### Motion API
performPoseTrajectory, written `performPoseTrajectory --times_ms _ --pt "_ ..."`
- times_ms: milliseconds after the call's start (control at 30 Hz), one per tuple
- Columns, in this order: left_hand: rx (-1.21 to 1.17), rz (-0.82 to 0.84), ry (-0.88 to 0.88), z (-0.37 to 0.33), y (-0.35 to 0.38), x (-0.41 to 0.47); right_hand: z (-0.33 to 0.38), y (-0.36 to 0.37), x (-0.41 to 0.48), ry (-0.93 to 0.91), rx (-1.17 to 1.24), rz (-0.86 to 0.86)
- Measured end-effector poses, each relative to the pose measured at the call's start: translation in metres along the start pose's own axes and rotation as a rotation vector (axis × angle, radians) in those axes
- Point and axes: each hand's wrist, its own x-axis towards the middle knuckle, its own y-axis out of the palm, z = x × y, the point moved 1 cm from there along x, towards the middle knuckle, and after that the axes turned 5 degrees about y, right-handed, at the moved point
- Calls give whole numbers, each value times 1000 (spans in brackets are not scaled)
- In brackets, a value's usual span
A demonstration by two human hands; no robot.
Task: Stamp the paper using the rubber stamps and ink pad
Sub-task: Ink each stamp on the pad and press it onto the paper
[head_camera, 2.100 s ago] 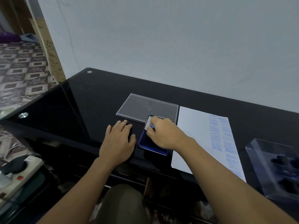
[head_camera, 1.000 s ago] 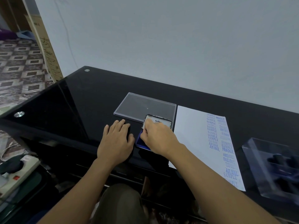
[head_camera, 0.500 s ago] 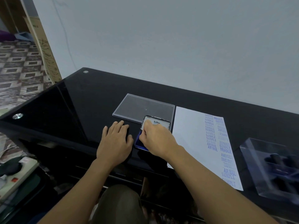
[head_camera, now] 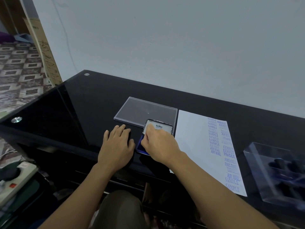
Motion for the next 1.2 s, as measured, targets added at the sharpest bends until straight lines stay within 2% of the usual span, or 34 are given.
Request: performPoseTrajectory --times_ms 133,400,667,1000,1200 --pt "-8 6 -4 -1 -1 0 1 -2 0 6 12 -2" --pt "-28 21 -19 -3 -3 3 3 -13 5 44 60 109" --pt "-236 -37 -91 -19 -22 17 -22 -50 6 195 353 51" --pt "-322 3 93 -89 -35 29 -87 -90 -20 335 360 -14" --pt "-306 -1 208 -132 -23 28 -127 -107 -45 401 282 31"
